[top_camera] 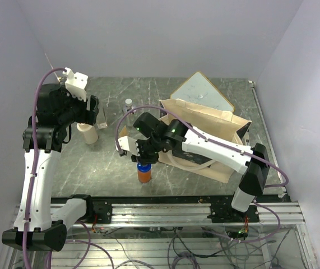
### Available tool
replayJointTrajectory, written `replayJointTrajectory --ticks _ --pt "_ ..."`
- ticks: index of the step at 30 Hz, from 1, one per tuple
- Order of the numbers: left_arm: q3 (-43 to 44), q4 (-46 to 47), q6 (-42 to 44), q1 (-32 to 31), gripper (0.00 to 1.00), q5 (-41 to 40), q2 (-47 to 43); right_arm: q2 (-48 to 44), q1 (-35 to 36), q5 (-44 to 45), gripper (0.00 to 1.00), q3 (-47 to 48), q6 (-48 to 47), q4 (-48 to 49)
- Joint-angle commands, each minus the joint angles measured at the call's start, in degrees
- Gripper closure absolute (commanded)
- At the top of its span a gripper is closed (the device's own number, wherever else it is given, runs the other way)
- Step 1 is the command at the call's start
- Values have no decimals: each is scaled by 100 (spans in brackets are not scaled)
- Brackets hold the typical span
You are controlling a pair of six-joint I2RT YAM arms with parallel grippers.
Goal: Place the personal care products into the canvas bag
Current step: Pick up the care product from the center of the board.
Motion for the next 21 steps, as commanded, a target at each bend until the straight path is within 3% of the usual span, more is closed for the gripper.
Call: replayJointTrajectory --ticks 1,10,21 --pt "20 152 39 55 17 -27 -35 -49 -45 -213 100 477 -217 -135" --pt "-90 277 155 53 18 90 -26 -233 -49 -245 100 923 -486 -324" --pt "-328 416 295 53 18 31 -53 -316 -41 -138 100 2435 -564 -922"
